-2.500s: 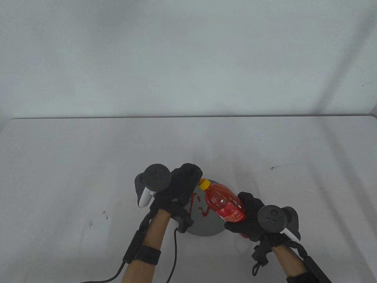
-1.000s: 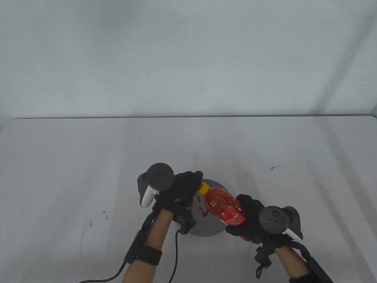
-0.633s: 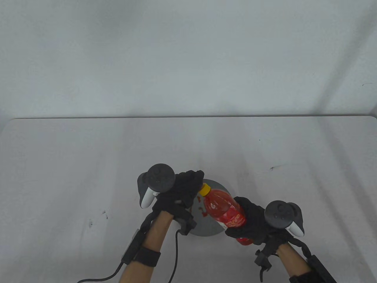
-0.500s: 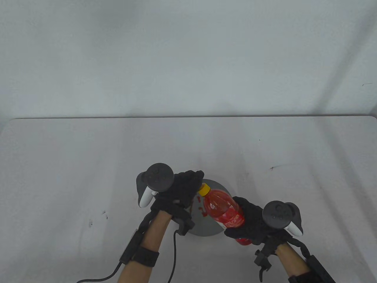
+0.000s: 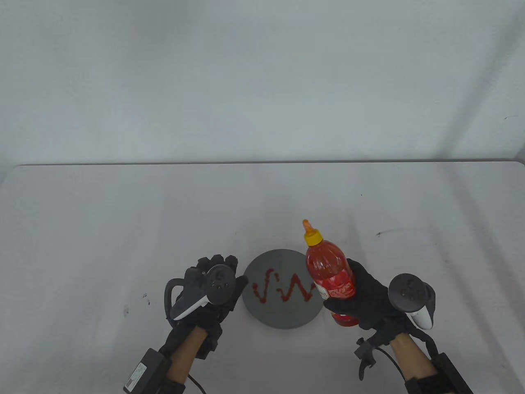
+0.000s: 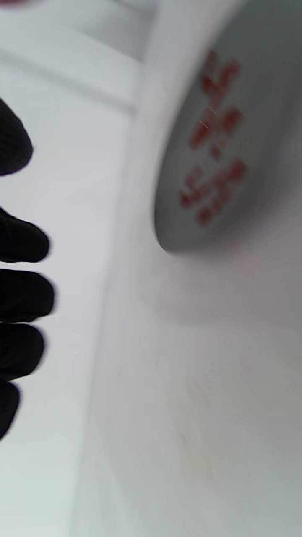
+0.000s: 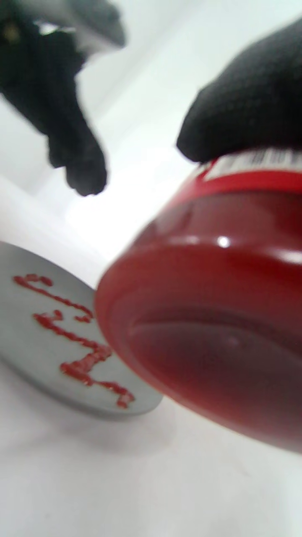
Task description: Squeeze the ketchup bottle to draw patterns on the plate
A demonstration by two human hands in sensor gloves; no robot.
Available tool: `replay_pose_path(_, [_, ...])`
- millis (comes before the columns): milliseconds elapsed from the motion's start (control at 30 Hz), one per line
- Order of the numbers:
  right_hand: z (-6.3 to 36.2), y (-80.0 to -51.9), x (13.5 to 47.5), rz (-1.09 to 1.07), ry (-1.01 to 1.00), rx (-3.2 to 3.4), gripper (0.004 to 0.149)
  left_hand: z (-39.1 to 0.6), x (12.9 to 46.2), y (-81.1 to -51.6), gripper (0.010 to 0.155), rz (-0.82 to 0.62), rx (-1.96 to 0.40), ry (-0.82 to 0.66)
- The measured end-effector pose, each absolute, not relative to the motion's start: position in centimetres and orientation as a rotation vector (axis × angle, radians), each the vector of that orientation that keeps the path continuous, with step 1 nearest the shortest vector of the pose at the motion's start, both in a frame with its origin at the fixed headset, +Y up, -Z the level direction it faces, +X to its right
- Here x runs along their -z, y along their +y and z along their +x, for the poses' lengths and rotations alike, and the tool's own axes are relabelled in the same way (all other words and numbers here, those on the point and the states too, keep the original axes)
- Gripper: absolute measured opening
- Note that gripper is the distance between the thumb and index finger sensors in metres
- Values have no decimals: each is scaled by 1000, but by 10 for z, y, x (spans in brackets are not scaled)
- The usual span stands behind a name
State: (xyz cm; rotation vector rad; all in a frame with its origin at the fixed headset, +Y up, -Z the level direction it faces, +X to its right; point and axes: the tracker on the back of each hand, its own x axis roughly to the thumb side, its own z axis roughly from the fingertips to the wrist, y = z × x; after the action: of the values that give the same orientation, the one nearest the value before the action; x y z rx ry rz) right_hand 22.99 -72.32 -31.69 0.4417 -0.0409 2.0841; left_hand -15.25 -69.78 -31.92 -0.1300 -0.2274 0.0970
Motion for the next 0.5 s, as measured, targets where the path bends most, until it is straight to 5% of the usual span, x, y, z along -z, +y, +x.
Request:
replay_pose_path(300, [255, -709, 321, 281, -239, -2055, 100, -185, 329, -737, 89, -219, -57, -138])
replay_pose_path(500, [284, -695, 370, 135, -318, -2090, 101, -191, 327, -733, 88, -223, -85, -127])
